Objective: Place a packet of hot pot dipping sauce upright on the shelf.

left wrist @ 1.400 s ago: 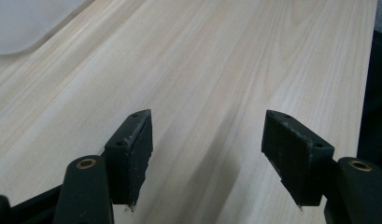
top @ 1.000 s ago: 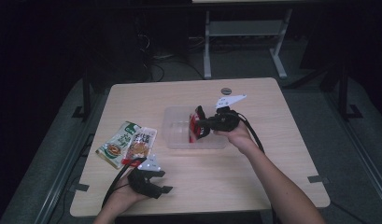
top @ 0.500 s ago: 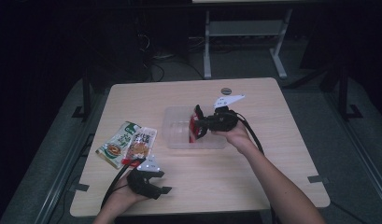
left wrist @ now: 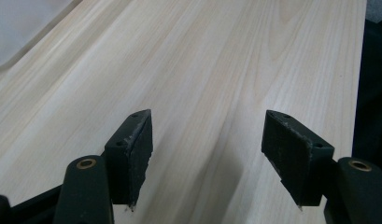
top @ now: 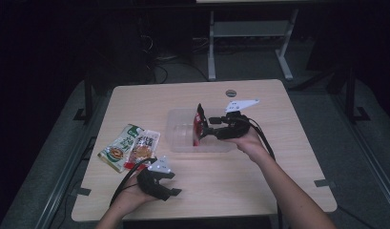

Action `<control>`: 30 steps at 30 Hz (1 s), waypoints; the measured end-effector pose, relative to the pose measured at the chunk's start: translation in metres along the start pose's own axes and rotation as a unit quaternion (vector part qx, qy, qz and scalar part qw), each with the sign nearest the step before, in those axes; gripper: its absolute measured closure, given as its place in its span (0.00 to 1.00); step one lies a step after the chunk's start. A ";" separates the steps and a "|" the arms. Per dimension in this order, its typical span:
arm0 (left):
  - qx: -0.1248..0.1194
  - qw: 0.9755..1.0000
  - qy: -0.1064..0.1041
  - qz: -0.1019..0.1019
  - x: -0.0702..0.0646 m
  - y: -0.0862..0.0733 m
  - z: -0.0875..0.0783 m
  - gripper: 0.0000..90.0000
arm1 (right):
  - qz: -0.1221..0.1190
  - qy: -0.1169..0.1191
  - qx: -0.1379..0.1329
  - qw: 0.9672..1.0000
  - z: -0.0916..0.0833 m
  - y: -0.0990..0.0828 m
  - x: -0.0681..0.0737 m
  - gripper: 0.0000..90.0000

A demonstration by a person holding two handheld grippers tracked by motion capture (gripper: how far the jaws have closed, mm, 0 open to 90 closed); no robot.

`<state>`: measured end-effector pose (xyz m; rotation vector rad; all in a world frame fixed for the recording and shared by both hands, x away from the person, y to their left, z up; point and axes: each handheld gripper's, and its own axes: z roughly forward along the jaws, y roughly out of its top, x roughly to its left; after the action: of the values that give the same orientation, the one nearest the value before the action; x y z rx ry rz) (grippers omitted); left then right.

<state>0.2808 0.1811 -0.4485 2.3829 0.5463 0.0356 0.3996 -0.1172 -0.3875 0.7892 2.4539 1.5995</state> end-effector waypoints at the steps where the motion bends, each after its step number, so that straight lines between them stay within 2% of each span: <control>1: 0.006 1.000 -0.001 0.010 0.001 0.002 0.000 0.37 | 0.003 -0.001 0.000 1.000 -0.003 -0.001 0.001 0.46; 3: -0.001 1.000 -0.005 0.005 0.001 0.005 0.004 0.37 | 0.003 -0.004 0.000 1.000 -0.008 -0.003 0.002 0.44; 8: 0.000 1.000 -0.014 0.013 0.002 0.011 0.008 0.37 | 0.002 -0.005 0.006 1.000 -0.023 -0.008 0.006 0.43; 12: 0.002 1.000 -0.019 0.022 0.003 0.016 0.011 0.37 | -0.001 -0.007 0.011 1.000 -0.027 -0.013 0.008 0.42; 13: -0.002 1.000 -0.021 0.016 0.002 0.016 0.013 0.37 | 0.001 -0.008 0.013 1.000 -0.028 -0.014 0.009 0.42; 17: 0.002 1.000 -0.021 0.023 0.003 0.017 0.012 0.37 | -0.004 -0.013 0.027 1.000 -0.029 -0.018 0.014 0.40; 20: -0.002 1.000 -0.020 0.017 0.004 0.016 0.011 0.37 | -0.013 -0.013 0.041 0.999 -0.032 -0.020 0.019 0.39; 22: -0.001 1.000 -0.018 0.018 0.004 0.015 0.011 0.37 | -0.013 -0.009 0.038 0.999 -0.034 -0.023 0.023 0.39; 29: 0.002 1.000 -0.011 0.016 0.004 0.012 0.007 0.37 | -0.021 -0.003 0.057 0.998 -0.041 -0.042 0.038 0.36; 30: -0.003 1.000 -0.008 0.009 0.004 0.012 0.007 0.37 | -0.023 -0.006 0.063 0.998 -0.043 -0.045 0.040 0.36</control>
<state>0.2897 0.1703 -0.4470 2.3802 0.5163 0.0266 0.3337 -0.1472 -0.4007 0.7509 2.5660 1.4332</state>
